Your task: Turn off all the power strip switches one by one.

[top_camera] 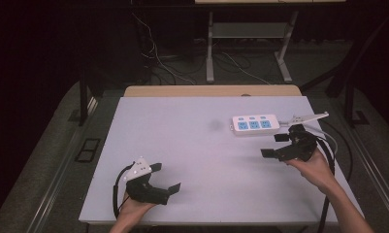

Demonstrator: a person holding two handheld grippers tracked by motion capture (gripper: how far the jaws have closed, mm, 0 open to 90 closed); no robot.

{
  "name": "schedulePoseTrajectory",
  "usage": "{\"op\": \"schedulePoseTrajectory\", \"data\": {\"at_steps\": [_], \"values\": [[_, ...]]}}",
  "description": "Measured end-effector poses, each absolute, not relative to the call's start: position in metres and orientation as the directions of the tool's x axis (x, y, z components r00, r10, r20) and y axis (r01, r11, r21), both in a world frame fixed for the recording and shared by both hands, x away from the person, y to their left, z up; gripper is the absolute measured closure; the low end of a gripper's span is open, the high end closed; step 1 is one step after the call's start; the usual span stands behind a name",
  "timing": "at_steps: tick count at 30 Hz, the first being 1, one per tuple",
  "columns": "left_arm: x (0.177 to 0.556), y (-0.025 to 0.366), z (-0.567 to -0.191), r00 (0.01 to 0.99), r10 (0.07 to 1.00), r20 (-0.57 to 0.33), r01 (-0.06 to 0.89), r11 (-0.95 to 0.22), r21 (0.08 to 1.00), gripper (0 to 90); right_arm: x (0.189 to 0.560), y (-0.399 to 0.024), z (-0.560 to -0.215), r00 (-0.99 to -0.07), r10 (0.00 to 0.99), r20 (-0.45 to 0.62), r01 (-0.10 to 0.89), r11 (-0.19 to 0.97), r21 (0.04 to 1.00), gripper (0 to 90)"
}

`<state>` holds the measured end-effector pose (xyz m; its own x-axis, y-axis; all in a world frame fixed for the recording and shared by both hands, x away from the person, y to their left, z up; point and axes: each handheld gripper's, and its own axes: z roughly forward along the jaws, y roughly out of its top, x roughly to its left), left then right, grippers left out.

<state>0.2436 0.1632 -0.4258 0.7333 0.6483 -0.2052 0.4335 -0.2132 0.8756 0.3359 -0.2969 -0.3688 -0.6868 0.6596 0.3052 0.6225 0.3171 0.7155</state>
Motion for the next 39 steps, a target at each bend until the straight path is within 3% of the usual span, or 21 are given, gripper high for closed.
{"op": "schedulePoseTrajectory", "data": {"at_steps": [39], "values": [[0.245,0.165,-0.426,0.731,0.65,-0.206,0.434,-0.212,0.876,0.0,0.401,-0.299,-0.355,-0.666,0.685,0.296,0.66,0.356,0.661,0.5]]}}
